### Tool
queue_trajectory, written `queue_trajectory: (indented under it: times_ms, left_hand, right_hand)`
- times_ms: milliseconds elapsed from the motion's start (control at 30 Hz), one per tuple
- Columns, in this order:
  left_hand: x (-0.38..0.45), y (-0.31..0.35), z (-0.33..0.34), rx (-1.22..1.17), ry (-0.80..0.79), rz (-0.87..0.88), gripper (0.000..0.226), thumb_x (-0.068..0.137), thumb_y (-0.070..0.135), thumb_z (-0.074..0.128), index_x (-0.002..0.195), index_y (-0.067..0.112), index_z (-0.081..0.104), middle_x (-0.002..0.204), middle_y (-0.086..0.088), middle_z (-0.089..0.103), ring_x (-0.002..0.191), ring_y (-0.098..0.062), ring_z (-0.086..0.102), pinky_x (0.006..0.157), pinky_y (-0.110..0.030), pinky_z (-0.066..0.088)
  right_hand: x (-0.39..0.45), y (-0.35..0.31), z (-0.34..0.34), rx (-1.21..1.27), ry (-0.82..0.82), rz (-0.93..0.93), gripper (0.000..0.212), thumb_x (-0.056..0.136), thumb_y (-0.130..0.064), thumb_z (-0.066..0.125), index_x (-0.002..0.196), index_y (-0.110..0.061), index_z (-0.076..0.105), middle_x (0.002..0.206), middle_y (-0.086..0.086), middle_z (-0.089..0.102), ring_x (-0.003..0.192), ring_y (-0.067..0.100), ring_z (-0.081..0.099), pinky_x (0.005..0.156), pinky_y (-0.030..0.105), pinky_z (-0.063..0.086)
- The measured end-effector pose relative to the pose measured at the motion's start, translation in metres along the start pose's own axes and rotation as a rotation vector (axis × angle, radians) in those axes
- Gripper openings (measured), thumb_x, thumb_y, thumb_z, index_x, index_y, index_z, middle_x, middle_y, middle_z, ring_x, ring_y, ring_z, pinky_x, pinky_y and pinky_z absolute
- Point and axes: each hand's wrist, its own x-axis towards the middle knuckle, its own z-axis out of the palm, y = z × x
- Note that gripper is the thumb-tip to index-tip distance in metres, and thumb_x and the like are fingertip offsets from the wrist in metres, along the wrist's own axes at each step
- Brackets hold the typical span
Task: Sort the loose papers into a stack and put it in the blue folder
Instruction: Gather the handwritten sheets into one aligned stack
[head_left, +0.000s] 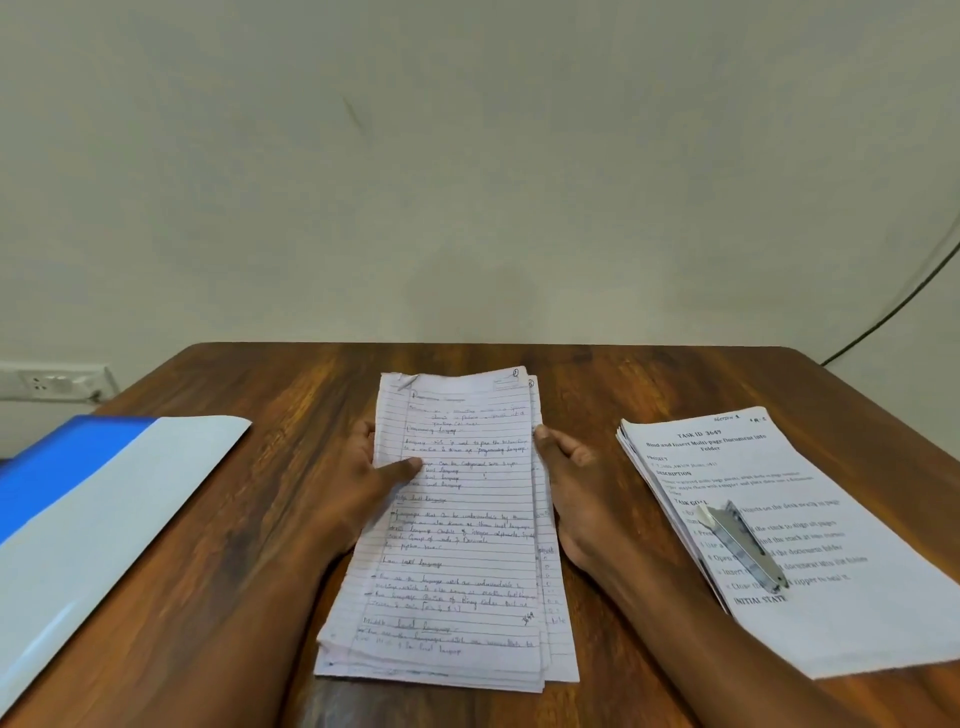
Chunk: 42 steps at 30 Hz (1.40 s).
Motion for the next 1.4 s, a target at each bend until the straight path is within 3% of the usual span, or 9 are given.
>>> queue_trajectory:
  times_ms: [167, 300, 433, 633, 733, 833, 967, 1233, 1400]
  left_hand:
    - [-0.009, 0.002, 0.005, 0.122, 0.007, 0.073, 0.068, 0.095, 0.0, 0.071, 0.147, 0.02, 0.033, 0.131, 0.001, 0.065, 0.116, -0.016, 0.069, 0.079, -0.026, 0.063]
    - [-0.02, 0.007, 0.01, 0.271, 0.011, 0.164, 0.081, 0.097, 0.006, 0.071, 0.156, 0.023, 0.019, 0.145, 0.003, 0.054, 0.122, -0.011, 0.063, 0.079, -0.017, 0.06]
    - [-0.033, 0.018, 0.02, 0.348, 0.018, 0.201, 0.08, 0.099, 0.003, 0.066, 0.159, 0.014, 0.013, 0.136, 0.017, 0.044, 0.103, 0.019, 0.057, 0.073, -0.004, 0.053]
    - [-0.041, 0.017, 0.022, 0.173, 0.032, 0.122, 0.081, 0.097, 0.002, 0.07, 0.157, 0.021, 0.019, 0.141, 0.003, 0.05, 0.109, -0.007, 0.062, 0.071, -0.016, 0.06]
    - [-0.049, 0.017, 0.024, -0.147, 0.038, -0.013, 0.05, 0.093, -0.001, 0.074, 0.136, 0.015, 0.055, 0.132, -0.011, 0.07, 0.107, -0.026, 0.075, 0.09, -0.046, 0.063]
    - [-0.061, 0.034, 0.029, -0.394, -0.08, -0.107, 0.041, 0.091, 0.0, 0.074, 0.131, 0.006, 0.064, 0.124, -0.021, 0.074, 0.111, -0.04, 0.074, 0.101, -0.062, 0.055]
    - [-0.071, 0.087, 0.045, -0.408, -0.23, -0.006, 0.042, 0.094, -0.002, 0.069, 0.136, 0.003, 0.061, 0.124, -0.023, 0.073, 0.114, -0.04, 0.072, 0.095, -0.053, 0.061]
    - [-0.084, 0.148, 0.061, -0.169, -0.029, 0.385, 0.021, 0.089, 0.01, 0.081, 0.11, 0.011, 0.077, 0.106, -0.008, 0.081, 0.098, -0.026, 0.079, 0.085, -0.041, 0.065]
    - [-0.093, 0.122, 0.062, -0.089, -0.024, 0.357, 0.029, 0.09, 0.013, 0.081, 0.118, 0.005, 0.073, 0.11, -0.009, 0.08, 0.101, -0.027, 0.078, 0.085, -0.04, 0.065]
  right_hand:
    - [-0.009, 0.002, 0.002, -0.158, -0.088, -0.079, 0.031, 0.109, -0.032, 0.051, 0.118, -0.015, 0.075, 0.11, 0.0, 0.081, 0.103, 0.018, 0.077, 0.085, 0.035, 0.063]
    - [-0.015, 0.0, 0.003, -0.264, -0.182, -0.075, 0.024, 0.101, -0.034, 0.066, 0.12, -0.021, 0.07, 0.113, -0.005, 0.079, 0.104, 0.014, 0.077, 0.085, 0.034, 0.064]
    - [-0.021, -0.002, 0.006, -0.396, -0.217, -0.042, 0.034, 0.093, -0.018, 0.079, 0.124, -0.025, 0.066, 0.115, -0.015, 0.074, 0.105, 0.008, 0.073, 0.074, 0.018, 0.06]
    - [-0.035, -0.008, 0.005, -0.313, -0.233, 0.029, 0.033, 0.095, -0.006, 0.074, 0.126, -0.017, 0.069, 0.123, -0.005, 0.076, 0.106, 0.012, 0.075, 0.077, 0.024, 0.062]
    - [-0.042, -0.012, 0.003, -0.312, -0.208, 0.03, 0.029, 0.095, -0.011, 0.075, 0.123, -0.021, 0.071, 0.119, -0.007, 0.078, 0.108, 0.014, 0.075, 0.089, 0.039, 0.064]
    - [-0.045, -0.025, 0.0, -0.328, -0.143, -0.032, 0.028, 0.093, -0.016, 0.079, 0.12, -0.02, 0.071, 0.115, -0.003, 0.079, 0.105, 0.018, 0.076, 0.094, 0.05, 0.062]
    - [-0.051, -0.064, 0.002, -0.221, -0.075, -0.151, 0.025, 0.091, -0.009, 0.079, 0.113, -0.014, 0.071, 0.112, 0.007, 0.079, 0.097, 0.023, 0.078, 0.085, 0.043, 0.065]
    - [-0.066, -0.111, 0.008, -0.152, 0.025, -0.397, 0.022, 0.088, -0.002, 0.081, 0.105, -0.013, 0.073, 0.107, 0.008, 0.079, 0.098, 0.027, 0.078, 0.083, 0.043, 0.064]
    - [-0.077, -0.093, 0.007, -0.206, 0.016, -0.315, 0.028, 0.088, -0.002, 0.08, 0.096, -0.027, 0.07, 0.102, -0.004, 0.077, 0.099, 0.021, 0.077, 0.087, 0.042, 0.064]
